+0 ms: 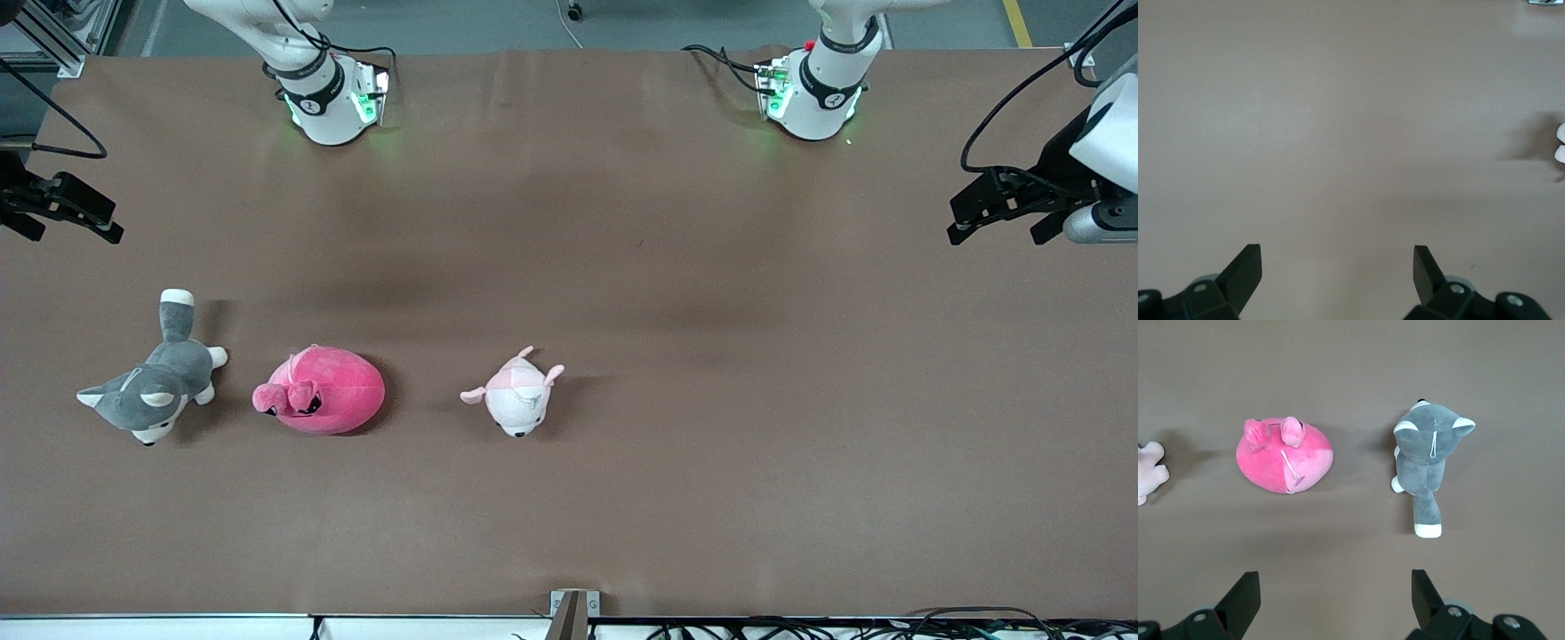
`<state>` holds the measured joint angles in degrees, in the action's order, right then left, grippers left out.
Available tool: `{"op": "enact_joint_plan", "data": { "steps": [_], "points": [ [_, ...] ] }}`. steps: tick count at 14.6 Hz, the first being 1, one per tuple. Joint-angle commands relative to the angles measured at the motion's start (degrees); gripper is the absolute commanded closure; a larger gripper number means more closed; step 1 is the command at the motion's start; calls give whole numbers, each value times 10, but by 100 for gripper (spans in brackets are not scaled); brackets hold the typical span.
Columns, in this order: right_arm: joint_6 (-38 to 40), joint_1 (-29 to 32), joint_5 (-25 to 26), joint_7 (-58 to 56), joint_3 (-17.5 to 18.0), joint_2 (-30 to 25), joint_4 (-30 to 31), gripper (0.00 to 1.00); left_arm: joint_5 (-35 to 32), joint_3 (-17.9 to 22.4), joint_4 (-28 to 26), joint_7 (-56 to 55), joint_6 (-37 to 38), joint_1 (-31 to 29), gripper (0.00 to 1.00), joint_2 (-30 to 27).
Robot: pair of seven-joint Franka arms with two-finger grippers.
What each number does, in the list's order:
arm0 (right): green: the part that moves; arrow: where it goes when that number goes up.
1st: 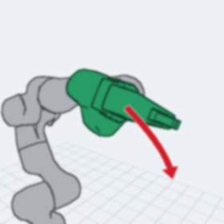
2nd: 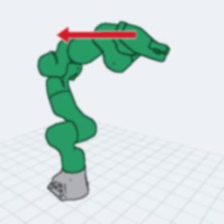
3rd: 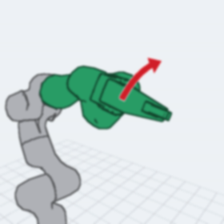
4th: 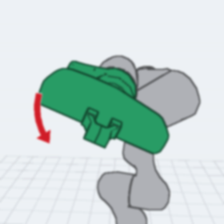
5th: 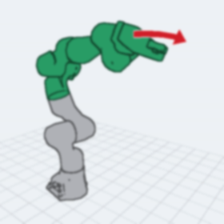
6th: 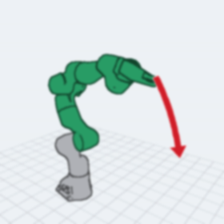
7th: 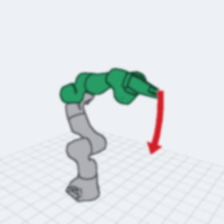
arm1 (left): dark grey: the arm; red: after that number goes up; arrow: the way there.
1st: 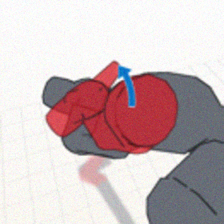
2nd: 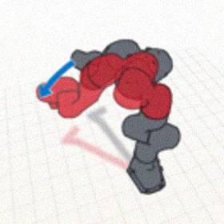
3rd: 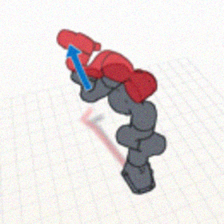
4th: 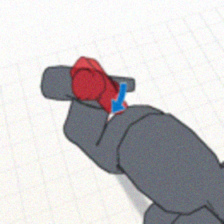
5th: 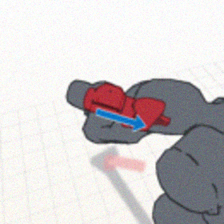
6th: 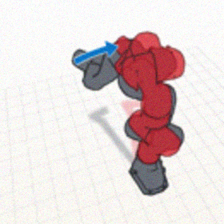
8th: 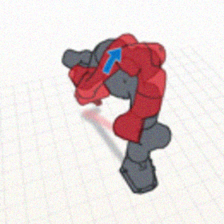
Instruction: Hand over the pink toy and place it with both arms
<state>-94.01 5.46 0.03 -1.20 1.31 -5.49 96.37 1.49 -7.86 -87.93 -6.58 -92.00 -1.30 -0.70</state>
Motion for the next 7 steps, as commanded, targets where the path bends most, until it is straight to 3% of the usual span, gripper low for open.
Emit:
{"op": "enact_joint_plan", "data": {
  "steps": [1,7],
  "points": [
    [-6,5,11,-6,5,-22,26,0,-2,2,-2,-1,2,3,0,-4],
    [-5,4,16,-8,5,-22,26,0,-2,2,-2,-2,2,4,0,-4]
  ]
}}
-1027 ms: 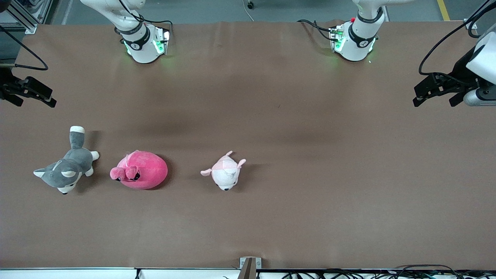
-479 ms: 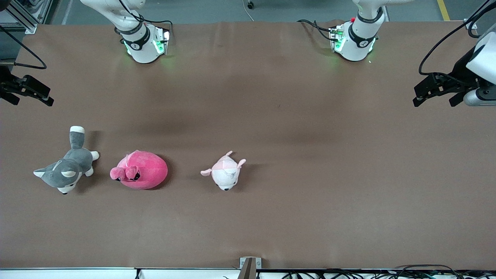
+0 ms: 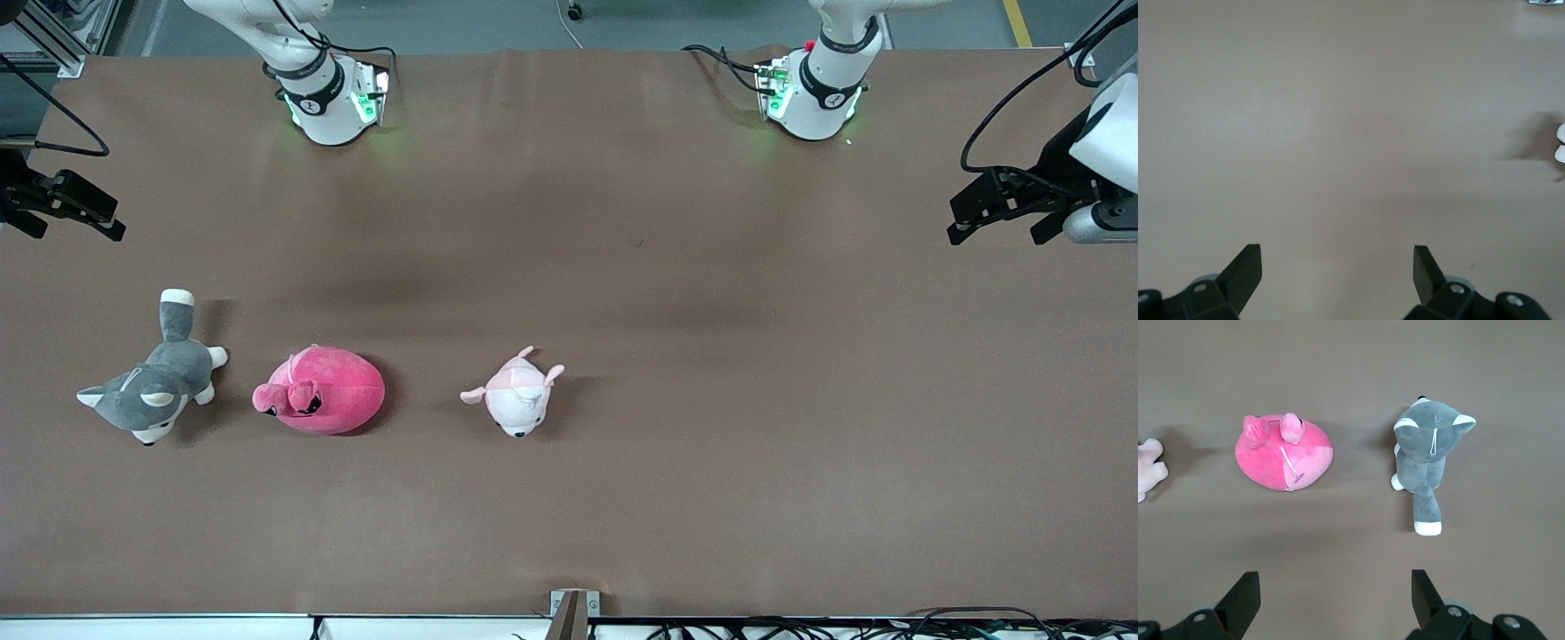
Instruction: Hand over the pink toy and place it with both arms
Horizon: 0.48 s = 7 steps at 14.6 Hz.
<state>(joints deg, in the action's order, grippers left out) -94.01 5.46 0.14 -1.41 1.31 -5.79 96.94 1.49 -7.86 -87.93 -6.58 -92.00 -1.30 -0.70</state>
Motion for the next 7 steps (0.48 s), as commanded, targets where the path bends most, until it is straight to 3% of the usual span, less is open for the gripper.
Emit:
{"op": "enact_joint_plan", "data": {
  "steps": [1,7],
  "points": [
    [-5,4,21,-6,6,-19,20,0,-2,2,-3,-2,2,4,0,-4],
    [-2,5,22,-7,6,-19,20,0,-2,2,-3,-3,2,4,0,-5]
  ]
}}
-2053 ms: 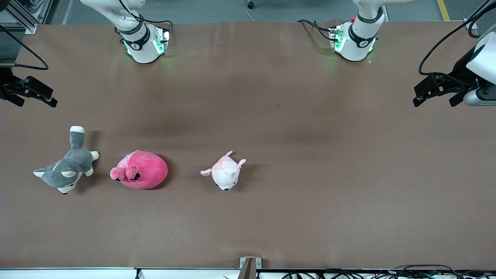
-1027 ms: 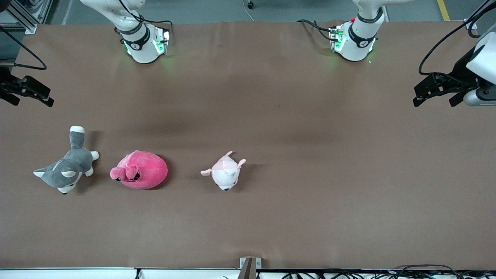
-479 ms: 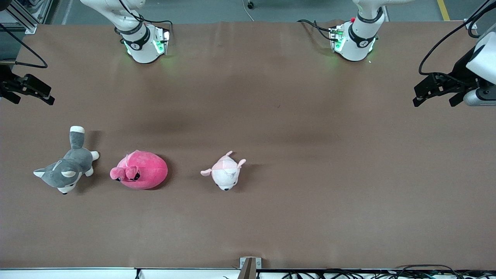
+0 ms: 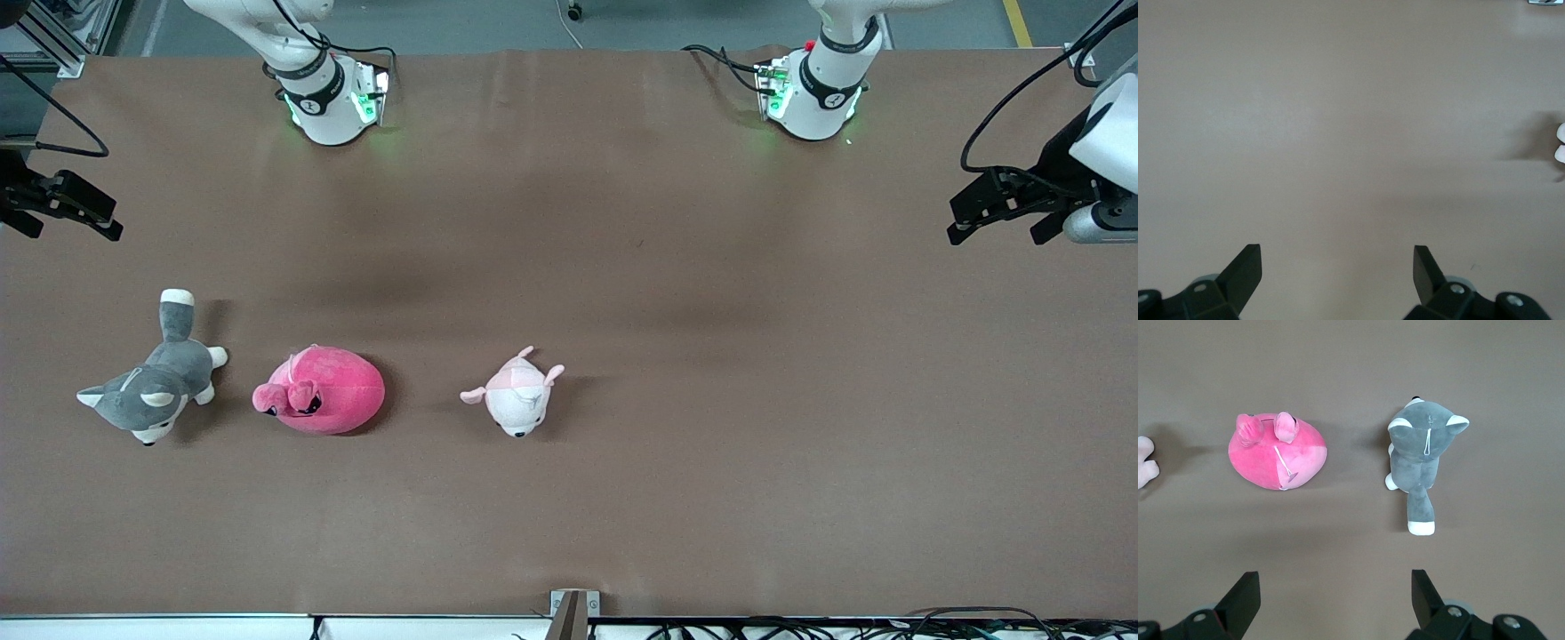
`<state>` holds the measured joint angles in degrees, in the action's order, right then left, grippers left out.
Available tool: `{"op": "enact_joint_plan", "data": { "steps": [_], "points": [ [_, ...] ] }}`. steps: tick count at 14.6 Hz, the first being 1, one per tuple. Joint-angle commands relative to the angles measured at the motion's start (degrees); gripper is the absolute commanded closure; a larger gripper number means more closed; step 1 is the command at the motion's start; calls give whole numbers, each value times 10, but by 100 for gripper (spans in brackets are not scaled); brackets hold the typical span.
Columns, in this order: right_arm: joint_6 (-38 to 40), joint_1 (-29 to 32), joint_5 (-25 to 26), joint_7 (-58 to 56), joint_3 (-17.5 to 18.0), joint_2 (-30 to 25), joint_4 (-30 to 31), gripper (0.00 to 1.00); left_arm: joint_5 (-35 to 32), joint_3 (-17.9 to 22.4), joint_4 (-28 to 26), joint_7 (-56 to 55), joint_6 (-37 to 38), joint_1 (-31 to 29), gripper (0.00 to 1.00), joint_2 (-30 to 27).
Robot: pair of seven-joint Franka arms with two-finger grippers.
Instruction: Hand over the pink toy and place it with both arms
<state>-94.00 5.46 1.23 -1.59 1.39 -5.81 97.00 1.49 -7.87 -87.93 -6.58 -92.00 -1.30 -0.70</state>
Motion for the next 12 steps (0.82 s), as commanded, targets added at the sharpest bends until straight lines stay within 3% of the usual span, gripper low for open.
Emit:
{"op": "enact_joint_plan", "data": {
  "steps": [1,12],
  "points": [
    [3,5,11,-5,5,-19,20,0,-2,2,-3,-2,2,4,0,-5],
    [7,5,11,-4,5,-22,19,0,-2,2,-3,-3,2,4,0,-4]
  ]
}}
